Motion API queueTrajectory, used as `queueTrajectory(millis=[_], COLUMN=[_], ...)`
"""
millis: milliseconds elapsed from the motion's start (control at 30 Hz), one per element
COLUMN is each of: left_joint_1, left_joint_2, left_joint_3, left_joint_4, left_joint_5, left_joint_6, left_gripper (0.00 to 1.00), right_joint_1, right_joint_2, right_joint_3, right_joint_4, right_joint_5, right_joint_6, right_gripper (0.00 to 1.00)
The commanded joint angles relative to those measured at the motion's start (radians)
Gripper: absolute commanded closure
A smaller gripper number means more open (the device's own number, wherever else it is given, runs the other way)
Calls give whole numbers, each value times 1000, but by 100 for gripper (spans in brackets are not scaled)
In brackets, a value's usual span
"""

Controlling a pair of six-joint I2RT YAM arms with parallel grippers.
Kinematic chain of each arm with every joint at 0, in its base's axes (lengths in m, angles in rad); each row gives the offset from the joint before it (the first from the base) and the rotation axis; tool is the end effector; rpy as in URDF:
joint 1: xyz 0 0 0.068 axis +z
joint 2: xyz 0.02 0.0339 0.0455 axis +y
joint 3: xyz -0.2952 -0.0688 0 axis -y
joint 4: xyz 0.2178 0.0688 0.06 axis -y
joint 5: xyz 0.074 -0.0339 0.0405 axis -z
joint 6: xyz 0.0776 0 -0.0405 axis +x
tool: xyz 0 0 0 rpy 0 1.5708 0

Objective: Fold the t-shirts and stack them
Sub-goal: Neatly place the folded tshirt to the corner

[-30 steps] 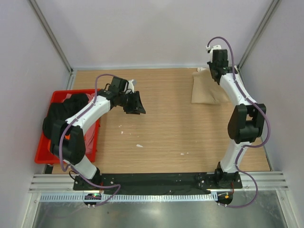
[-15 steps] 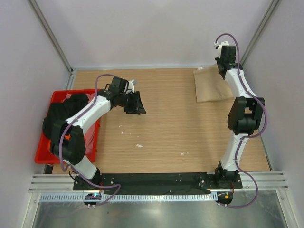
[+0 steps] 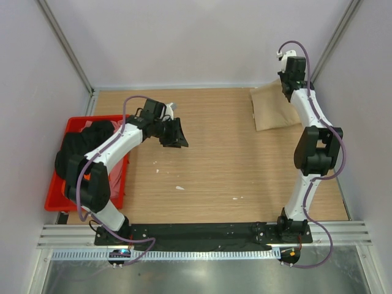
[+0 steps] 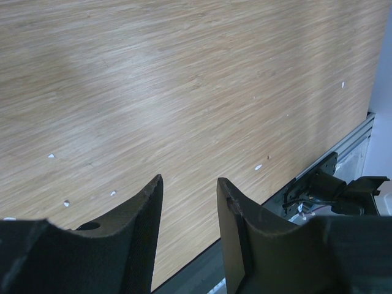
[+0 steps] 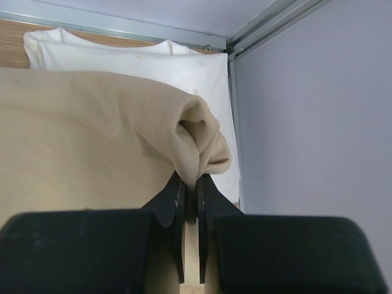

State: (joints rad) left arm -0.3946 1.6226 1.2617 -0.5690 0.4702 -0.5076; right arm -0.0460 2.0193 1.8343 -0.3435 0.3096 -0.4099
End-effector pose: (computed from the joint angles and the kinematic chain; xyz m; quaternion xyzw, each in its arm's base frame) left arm 0.3058 -0.1654 0.2728 0.0211 0.9257 -0.3325 0.1793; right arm 0.4992 -0.0466 0.3238 -0.0796 0.8566 -0.2414 0.4490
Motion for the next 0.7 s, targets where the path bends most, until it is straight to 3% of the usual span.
queueTrajectory(millis=[0, 533, 667], left_joint_1=[-4, -7, -7], left_joint_2=[-44, -41, -38], left_joint_3=[-4, -7, -7], left_joint_4=[26, 27, 31], left_joint_5=[30, 24, 25], left_joint_6=[6, 4, 4], left_gripper=[58, 59, 59], right_joint_1=[-3, -58, -84], right_joint_2=[-99, 10, 102], right_joint_3=[28, 161, 230], right_joint_4=[87, 54, 35], right_joint_5=[17, -12, -33], right_joint_6=[-20, -4, 29], right_gripper=[99, 99, 99])
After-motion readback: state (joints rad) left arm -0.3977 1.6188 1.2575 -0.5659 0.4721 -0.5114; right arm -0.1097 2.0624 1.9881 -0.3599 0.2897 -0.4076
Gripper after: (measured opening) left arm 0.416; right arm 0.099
